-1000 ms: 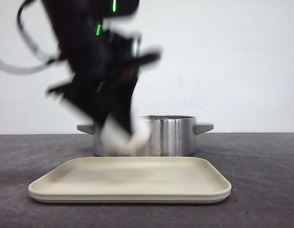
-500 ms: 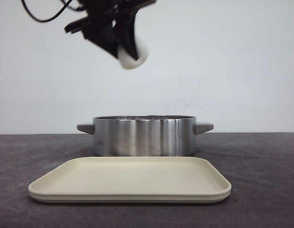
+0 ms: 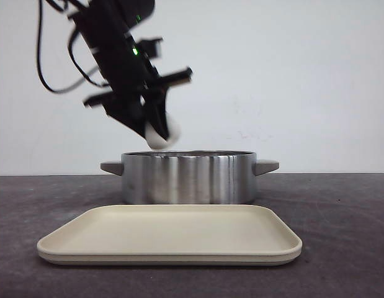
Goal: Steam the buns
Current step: 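Carry the bun with the left gripper into the steamer and release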
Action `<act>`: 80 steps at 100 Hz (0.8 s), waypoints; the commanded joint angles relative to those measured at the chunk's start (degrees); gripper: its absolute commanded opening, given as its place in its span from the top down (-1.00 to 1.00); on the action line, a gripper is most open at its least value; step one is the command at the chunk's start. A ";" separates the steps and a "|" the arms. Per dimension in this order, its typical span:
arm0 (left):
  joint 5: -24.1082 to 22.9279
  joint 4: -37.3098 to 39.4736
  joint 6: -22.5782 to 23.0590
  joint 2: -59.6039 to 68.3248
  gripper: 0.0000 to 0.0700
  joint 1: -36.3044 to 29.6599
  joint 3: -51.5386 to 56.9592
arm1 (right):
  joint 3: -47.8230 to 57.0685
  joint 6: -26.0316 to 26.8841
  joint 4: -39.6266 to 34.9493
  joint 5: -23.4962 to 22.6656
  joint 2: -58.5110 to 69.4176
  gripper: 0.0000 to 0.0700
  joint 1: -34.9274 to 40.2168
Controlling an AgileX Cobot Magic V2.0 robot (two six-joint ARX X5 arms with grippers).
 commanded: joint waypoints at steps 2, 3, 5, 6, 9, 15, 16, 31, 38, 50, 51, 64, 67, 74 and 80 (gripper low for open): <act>0.15 0.61 -0.39 2.64 0.97 -0.35 2.54 | 1.03 -0.63 0.20 1.14 0.48 0.96 0.68; 0.15 0.59 -0.42 2.78 0.97 -0.35 2.62 | 1.01 -0.66 0.17 1.14 0.48 0.96 0.66; 0.17 0.37 -0.50 3.37 0.97 -0.37 3.02 | 1.01 -0.66 0.17 1.14 0.48 0.96 0.66; 0.20 0.26 -0.55 3.63 0.97 -0.37 3.21 | 1.01 -0.66 0.17 1.14 0.48 0.96 0.66; 0.37 -0.28 -0.55 4.35 0.97 -0.37 3.82 | 1.01 -0.66 0.17 1.14 0.48 0.96 0.66; 0.39 -1.22 -0.55 5.38 0.95 -0.37 4.46 | 1.01 -0.66 0.13 1.14 0.48 0.96 0.66; 0.39 -1.29 -0.55 5.51 0.94 -0.37 4.50 | 1.01 -0.68 0.13 1.14 0.48 0.96 0.66; 0.37 -1.60 -0.55 6.19 0.54 -0.37 4.55 | 1.01 -0.87 -0.33 1.60 0.48 0.96 0.63; 0.35 -1.16 -0.52 6.19 0.01 -0.37 4.57 | 1.01 -0.87 -0.24 2.23 0.48 0.96 0.61; 0.37 -1.22 -0.52 6.19 -0.49 -0.35 5.01 | 1.01 -1.77 -0.24 2.78 0.48 0.96 0.61; 0.37 -1.22 -0.52 6.16 -0.50 -0.35 5.05 | 1.01 -1.79 -0.24 2.78 0.48 0.96 0.61; 0.37 -2.67 -0.55 5.95 -0.50 -0.35 6.43 | 1.01 -1.95 -0.24 2.97 0.48 0.96 0.61; 0.37 -3.08 -0.52 5.95 -0.50 -0.37 6.99 | 1.01 -1.95 -0.24 2.97 0.48 0.96 0.61; 0.35 -4.66 -0.55 5.95 -0.50 -0.37 8.68 | 1.01 -1.97 -0.24 2.99 0.48 0.96 0.61; 0.35 -6.84 -0.57 5.88 -0.49 -0.37 10.80 | 1.01 -2.19 -0.24 3.04 0.48 0.96 0.61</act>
